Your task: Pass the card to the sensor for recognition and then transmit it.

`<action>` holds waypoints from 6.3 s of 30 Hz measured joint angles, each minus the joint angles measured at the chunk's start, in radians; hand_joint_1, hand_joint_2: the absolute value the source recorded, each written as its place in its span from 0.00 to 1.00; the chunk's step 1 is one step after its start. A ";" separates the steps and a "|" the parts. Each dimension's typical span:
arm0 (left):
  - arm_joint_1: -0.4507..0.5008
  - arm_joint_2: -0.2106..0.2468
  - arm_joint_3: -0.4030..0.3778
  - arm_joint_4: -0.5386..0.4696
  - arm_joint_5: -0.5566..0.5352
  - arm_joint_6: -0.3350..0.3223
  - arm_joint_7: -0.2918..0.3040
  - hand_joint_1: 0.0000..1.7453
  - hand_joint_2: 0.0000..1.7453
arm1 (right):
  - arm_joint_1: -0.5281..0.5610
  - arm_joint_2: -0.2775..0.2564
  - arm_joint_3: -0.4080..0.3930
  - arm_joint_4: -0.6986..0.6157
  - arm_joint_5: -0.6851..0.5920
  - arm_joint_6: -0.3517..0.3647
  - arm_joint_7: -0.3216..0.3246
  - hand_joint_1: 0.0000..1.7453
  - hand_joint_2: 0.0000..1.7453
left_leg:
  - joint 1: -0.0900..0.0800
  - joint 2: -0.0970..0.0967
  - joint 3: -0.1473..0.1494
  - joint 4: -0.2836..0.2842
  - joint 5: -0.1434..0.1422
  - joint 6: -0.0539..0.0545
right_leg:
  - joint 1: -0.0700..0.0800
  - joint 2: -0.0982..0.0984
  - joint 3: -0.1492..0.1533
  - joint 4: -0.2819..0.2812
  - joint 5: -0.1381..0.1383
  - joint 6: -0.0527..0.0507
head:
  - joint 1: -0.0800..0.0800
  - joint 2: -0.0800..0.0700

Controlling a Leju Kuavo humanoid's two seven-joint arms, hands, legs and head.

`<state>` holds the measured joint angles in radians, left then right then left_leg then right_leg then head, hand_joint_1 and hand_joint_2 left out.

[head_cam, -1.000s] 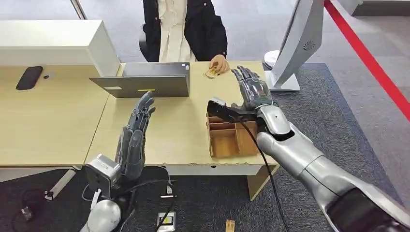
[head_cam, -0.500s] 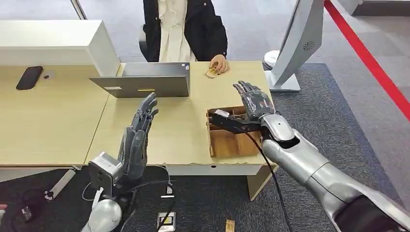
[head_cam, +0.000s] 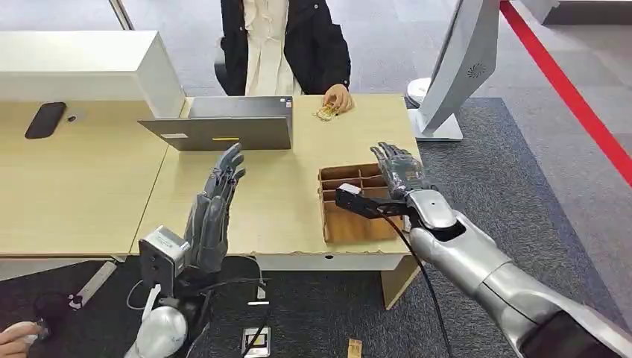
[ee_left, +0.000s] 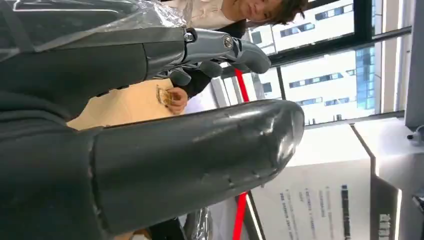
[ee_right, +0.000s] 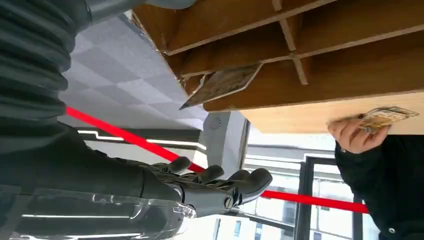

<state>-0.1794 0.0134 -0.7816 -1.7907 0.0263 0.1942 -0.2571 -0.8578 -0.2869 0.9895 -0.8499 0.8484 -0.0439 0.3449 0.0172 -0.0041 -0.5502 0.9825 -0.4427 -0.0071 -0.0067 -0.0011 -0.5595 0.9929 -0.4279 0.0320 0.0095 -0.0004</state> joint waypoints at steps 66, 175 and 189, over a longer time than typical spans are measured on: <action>-0.008 0.013 -0.005 -0.007 0.011 0.008 -0.018 0.00 0.00 | 0.006 0.014 -0.025 0.108 0.023 -0.119 0.049 0.00 1.00 | 0.000 0.000 0.000 0.000 0.000 0.000 | 0.000 0.000 0.000 0.000 0.000 0.000 | 0.000 0.000; -0.030 -0.013 -0.026 0.066 -0.005 0.057 -0.087 0.00 0.00 | -0.212 0.266 -0.049 0.104 -0.466 -0.431 -0.175 0.00 1.00 | 0.001 0.000 0.001 0.000 0.001 -0.001 | 0.001 0.000 0.001 0.000 0.000 0.000 | 0.001 0.000; 0.063 0.015 0.009 0.008 -0.067 0.103 -0.058 0.00 0.00 | 0.401 0.124 -0.202 -0.624 -0.759 -0.497 -0.448 0.00 1.00 | 0.001 0.000 0.000 0.000 -0.001 -0.001 | 0.001 0.000 0.000 0.000 -0.001 -0.001 | 0.000 0.000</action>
<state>-0.1160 0.0282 -0.7729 -1.7830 -0.0408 0.2968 -0.3152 -0.4569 -0.1633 0.7877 -1.4739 0.0893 -0.5405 -0.1029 0.0183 -0.0044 -0.5501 0.9820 -0.4433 -0.0077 -0.0059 -0.0012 -0.5591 0.9929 -0.4290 0.0312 0.0099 -0.0004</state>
